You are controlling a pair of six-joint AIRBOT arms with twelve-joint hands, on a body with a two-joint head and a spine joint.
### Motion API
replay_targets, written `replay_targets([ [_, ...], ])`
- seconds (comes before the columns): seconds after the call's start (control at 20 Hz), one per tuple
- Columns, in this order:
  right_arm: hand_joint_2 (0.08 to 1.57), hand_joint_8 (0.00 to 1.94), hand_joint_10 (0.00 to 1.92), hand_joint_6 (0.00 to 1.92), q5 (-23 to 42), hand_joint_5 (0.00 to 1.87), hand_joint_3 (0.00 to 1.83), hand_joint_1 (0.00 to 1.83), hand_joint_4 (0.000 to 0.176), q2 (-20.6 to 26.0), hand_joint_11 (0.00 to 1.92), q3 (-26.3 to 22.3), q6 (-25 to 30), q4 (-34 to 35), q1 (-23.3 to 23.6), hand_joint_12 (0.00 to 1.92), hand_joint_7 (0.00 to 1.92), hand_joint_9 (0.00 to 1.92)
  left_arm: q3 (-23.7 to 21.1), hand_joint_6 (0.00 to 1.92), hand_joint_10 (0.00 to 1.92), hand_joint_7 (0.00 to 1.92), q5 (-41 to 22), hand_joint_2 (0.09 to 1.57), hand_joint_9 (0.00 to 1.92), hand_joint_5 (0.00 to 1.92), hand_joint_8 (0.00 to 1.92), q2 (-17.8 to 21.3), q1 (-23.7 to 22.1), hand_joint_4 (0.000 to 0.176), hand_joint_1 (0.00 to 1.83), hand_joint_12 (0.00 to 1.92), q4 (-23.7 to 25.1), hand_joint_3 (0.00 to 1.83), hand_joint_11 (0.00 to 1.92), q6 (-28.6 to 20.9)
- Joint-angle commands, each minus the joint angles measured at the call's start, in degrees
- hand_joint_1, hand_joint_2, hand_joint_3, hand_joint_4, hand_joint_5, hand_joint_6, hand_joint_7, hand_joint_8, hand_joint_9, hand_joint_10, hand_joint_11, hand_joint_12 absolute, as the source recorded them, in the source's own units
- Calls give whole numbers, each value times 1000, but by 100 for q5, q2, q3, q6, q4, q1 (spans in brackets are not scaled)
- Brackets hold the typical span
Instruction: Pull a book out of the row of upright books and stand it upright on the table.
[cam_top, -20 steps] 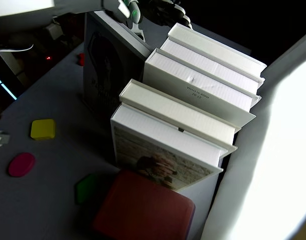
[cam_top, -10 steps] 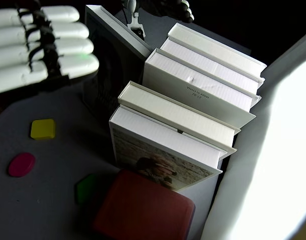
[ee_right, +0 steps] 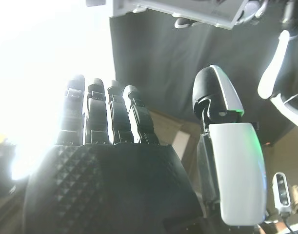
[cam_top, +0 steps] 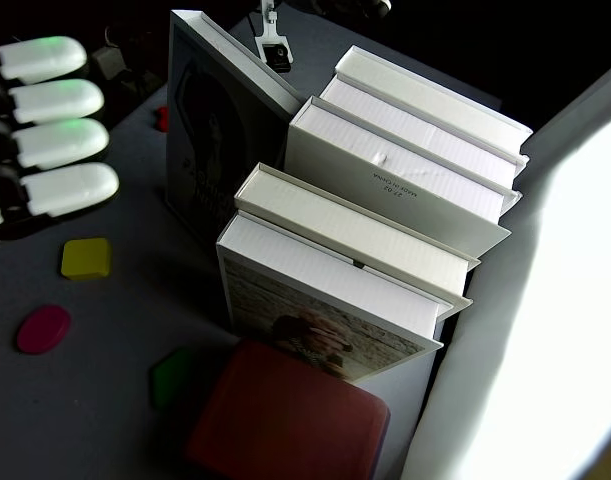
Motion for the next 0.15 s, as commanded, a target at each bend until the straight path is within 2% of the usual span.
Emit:
replay_targets([
  [0.0,1231,0,0,0,882,0,1,530,0,-49,0,-26,-18,278,-11,0,0,0,6,0,0,0,-680,1327,0,0,0,30,-24,158,122,0,-40,0,0,-41],
  [0.05,1247,0,0,0,1015,0,8,527,0,-70,0,-45,-66,374,-112,0,0,0,6,0,0,0,-680,1345,0,0,0,29,-24,143,123,0,-32,4,0,-42],
  [0.1,1254,0,0,0,1121,0,10,521,0,-78,0,-56,-97,467,-203,0,0,0,6,0,0,0,-681,1343,0,0,0,28,-24,144,121,0,-32,4,0,-42],
])
